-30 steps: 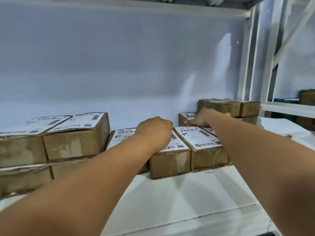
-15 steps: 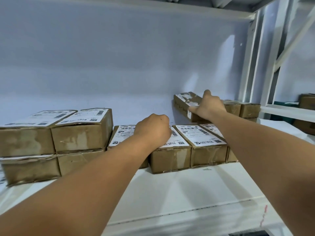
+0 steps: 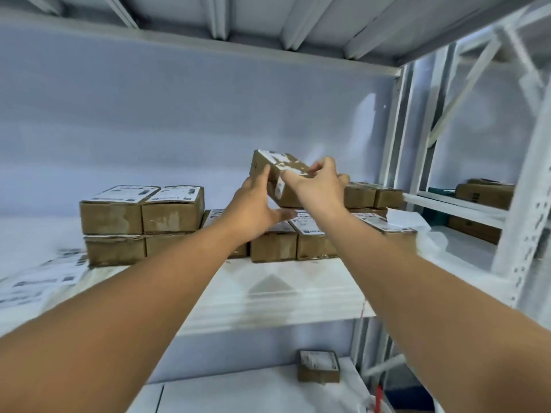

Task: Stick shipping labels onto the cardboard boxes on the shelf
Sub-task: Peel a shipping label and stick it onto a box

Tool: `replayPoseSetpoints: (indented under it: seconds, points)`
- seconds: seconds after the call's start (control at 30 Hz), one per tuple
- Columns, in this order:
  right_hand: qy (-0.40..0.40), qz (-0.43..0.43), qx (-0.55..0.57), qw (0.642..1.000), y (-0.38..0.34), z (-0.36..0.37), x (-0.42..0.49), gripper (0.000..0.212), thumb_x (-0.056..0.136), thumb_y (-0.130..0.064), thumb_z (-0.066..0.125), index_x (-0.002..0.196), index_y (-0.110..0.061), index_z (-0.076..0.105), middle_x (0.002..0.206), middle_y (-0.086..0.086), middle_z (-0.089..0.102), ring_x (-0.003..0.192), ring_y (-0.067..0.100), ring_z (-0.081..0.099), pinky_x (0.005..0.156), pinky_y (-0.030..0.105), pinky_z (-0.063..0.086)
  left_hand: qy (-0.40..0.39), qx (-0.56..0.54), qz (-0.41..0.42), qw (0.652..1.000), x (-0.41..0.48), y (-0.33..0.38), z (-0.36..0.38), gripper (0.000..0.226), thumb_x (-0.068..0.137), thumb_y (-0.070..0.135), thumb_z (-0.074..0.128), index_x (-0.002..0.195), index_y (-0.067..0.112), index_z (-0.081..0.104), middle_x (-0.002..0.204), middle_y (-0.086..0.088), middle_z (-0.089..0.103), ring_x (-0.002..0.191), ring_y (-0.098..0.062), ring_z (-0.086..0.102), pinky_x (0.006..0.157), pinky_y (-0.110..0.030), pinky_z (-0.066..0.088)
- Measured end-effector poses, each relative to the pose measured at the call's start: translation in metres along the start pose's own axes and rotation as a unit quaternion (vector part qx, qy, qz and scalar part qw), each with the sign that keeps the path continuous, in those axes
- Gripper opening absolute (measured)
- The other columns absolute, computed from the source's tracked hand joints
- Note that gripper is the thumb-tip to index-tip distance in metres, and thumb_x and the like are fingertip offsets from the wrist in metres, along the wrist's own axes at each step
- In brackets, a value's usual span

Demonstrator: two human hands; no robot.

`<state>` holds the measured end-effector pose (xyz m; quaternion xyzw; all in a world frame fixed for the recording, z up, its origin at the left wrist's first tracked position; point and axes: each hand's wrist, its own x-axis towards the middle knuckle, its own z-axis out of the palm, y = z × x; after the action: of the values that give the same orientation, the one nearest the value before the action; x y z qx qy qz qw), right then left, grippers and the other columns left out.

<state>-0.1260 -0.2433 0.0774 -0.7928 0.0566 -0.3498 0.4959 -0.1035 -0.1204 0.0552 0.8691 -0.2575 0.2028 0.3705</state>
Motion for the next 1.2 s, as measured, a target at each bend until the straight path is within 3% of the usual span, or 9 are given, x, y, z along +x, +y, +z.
replayPoseSetpoints:
  seconds: [0.13,0.33,0.43,0.53,0.63,0.73,0.87,1.03,1.2]
  points:
    - [-0.004,-0.004,-0.006,1.000,-0.005,0.003,-0.048,0.051,0.066,-0.055,0.073,0.097,-0.028,0.045,0.107,0.000,0.029,0.100,0.022,0.053,0.089,0.034,0.049,0.019,-0.065,-0.017,0.998,-0.043,0.002,-0.009,0.097,0.075,0.040,0.076,0.149,0.019,0.017,0.142,-0.001,0.040,0.129,-0.019,0.040,0.099,-0.029,0.036]
    - [-0.033,-0.021,0.089,0.995,-0.019,0.006,-0.101,0.041,0.073,-0.060,0.069,0.098,-0.032,0.054,0.114,0.000,0.036,0.108,0.018,0.048,0.097,0.030,0.043,0.096,-0.134,0.001,0.986,-0.105,-0.001,-0.031,0.048,0.086,0.028,0.066,0.130,0.032,0.046,0.125,0.003,0.053,0.112,-0.014,0.050,0.093,-0.031,0.044]
    - [-0.049,0.042,0.174,0.983,-0.019,0.006,-0.111,0.029,0.083,-0.047,0.064,0.106,-0.031,0.058,0.121,0.000,0.051,0.108,0.015,0.054,0.098,0.035,0.045,0.112,-0.188,-0.007,0.976,-0.132,-0.005,-0.043,0.042,0.090,0.026,0.062,0.129,0.030,0.048,0.123,0.019,0.050,0.111,-0.005,0.046,0.092,-0.022,0.037]
    - [-0.124,0.094,0.232,0.960,-0.016,0.005,-0.120,0.020,0.086,-0.025,0.064,0.107,-0.026,0.064,0.111,-0.004,0.063,0.101,0.017,0.061,0.091,0.036,0.050,0.098,-0.255,-0.023,0.962,-0.150,-0.017,-0.051,0.034,0.086,0.022,0.068,0.115,0.034,0.055,0.106,0.017,0.056,0.104,-0.008,0.056,0.092,-0.040,0.050]
    - [-0.160,0.087,0.240,0.953,-0.012,0.010,-0.131,0.013,0.088,-0.011,0.061,0.093,-0.020,0.069,0.095,-0.003,0.066,0.089,0.015,0.060,0.084,0.032,0.048,0.104,-0.211,-0.021,0.972,-0.163,-0.030,-0.056,0.034,0.074,0.033,0.075,0.103,0.040,0.058,0.108,0.015,0.059,0.109,-0.012,0.057,0.089,-0.049,0.051]
    - [-0.176,0.064,0.213,0.959,-0.009,0.022,-0.138,0.013,0.088,-0.010,0.061,0.086,-0.017,0.072,0.088,-0.007,0.067,0.089,0.011,0.061,0.085,0.026,0.046,0.125,-0.135,-0.017,0.983,-0.169,-0.041,-0.058,0.034,0.073,0.033,0.076,0.102,0.035,0.059,0.112,0.010,0.059,0.104,-0.010,0.057,0.089,-0.032,0.050]
    - [-0.200,0.046,0.200,0.958,-0.004,0.032,-0.142,0.013,0.088,-0.007,0.060,0.090,-0.011,0.072,0.087,-0.005,0.068,0.079,0.000,0.060,0.071,0.007,0.045,0.128,-0.095,-0.028,0.987,-0.176,-0.048,-0.058,0.027,0.078,0.022,0.075,0.099,0.029,0.059,0.107,0.006,0.057,0.068,-0.007,0.059,0.061,-0.014,0.046]
    - [-0.216,0.046,0.166,0.961,0.002,0.041,-0.140,0.014,0.087,-0.007,0.060,0.091,-0.014,0.073,0.108,0.002,0.069,0.102,0.012,0.060,0.094,0.024,0.043,0.108,-0.062,-0.018,0.992,-0.178,-0.051,-0.054,0.027,0.083,0.022,0.070,0.108,0.023,0.060,0.107,0.010,0.050,0.061,-0.003,0.058,0.061,-0.006,0.040]
    - [-0.222,0.050,0.182,0.957,0.003,0.042,-0.136,0.014,0.089,-0.008,0.060,0.097,-0.015,0.069,0.097,0.000,0.068,0.083,0.009,0.062,0.073,0.018,0.047,0.119,-0.051,-0.032,0.991,-0.175,-0.058,-0.051,0.024,0.089,0.023,0.061,0.112,0.027,0.057,0.110,0.011,0.048,0.065,-0.012,0.057,0.066,-0.015,0.042]
